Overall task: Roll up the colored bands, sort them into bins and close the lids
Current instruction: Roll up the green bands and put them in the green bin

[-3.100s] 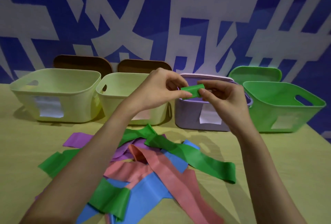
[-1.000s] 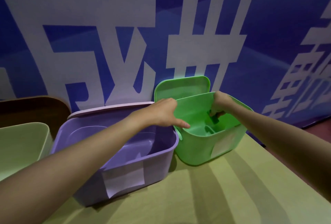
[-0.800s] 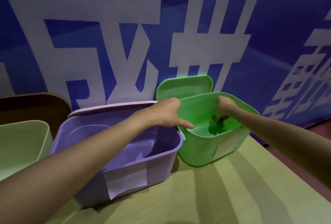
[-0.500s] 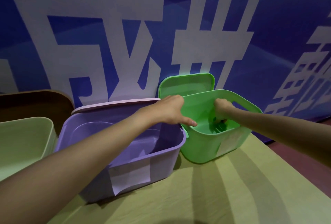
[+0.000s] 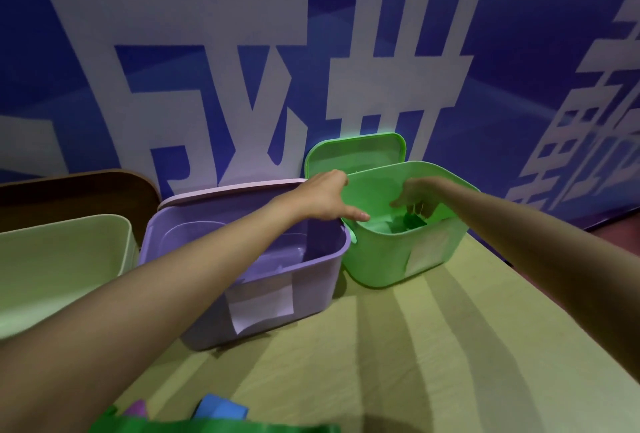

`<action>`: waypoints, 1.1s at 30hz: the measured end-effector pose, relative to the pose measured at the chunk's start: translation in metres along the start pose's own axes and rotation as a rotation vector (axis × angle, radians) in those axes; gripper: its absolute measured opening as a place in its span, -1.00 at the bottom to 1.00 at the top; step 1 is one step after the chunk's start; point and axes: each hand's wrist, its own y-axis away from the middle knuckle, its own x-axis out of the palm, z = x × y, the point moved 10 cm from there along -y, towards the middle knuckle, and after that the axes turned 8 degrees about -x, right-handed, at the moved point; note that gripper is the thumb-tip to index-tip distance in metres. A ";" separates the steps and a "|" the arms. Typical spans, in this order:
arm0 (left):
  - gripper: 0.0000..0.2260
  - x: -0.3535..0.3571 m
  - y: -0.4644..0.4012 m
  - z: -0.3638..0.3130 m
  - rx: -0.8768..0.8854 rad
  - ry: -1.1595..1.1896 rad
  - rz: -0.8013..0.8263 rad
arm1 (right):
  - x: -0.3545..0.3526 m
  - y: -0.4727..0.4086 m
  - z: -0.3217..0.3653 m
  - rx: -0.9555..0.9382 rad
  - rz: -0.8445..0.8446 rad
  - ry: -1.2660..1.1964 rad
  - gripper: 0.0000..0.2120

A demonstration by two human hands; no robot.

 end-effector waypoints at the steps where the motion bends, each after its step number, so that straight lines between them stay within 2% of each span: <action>1: -0.26 -0.004 0.006 -0.004 0.016 -0.016 -0.045 | -0.003 0.008 0.005 -0.019 -0.008 -0.010 -0.45; 5: -0.42 -0.027 0.035 -0.010 0.049 -0.041 -0.269 | -0.024 0.043 0.033 -0.166 -0.155 -0.246 -0.53; 7: -0.53 -0.040 0.055 -0.001 0.039 0.044 -0.368 | -0.032 0.070 0.051 -0.254 -0.286 -0.349 -0.57; 10: -0.69 -0.059 0.095 0.025 0.021 0.178 -0.524 | -0.040 0.127 0.080 -0.415 -0.538 -0.351 -0.57; 13: -0.78 -0.064 0.147 0.048 0.031 0.243 -0.642 | -0.031 0.197 0.103 -0.632 -0.729 -0.452 -0.68; 16: -0.82 -0.060 0.203 0.066 0.044 0.332 -0.699 | 0.004 0.245 0.106 -0.760 -0.746 -0.680 -0.79; 19: -0.87 -0.043 0.250 0.076 0.051 0.356 -0.658 | 0.059 0.271 0.103 -0.806 -0.707 -0.753 -0.88; 27: -0.92 0.009 0.324 0.138 -0.180 0.363 -0.415 | 0.181 0.297 0.098 -0.741 -0.495 -0.481 -0.78; 30: -0.91 0.023 0.342 0.154 -0.230 0.338 -0.402 | 0.207 0.290 0.086 -0.593 -0.448 -0.305 -0.64; 33: -0.90 0.033 0.362 0.167 -0.303 0.361 -0.431 | 0.221 0.289 0.070 -0.431 -0.531 -0.195 -0.57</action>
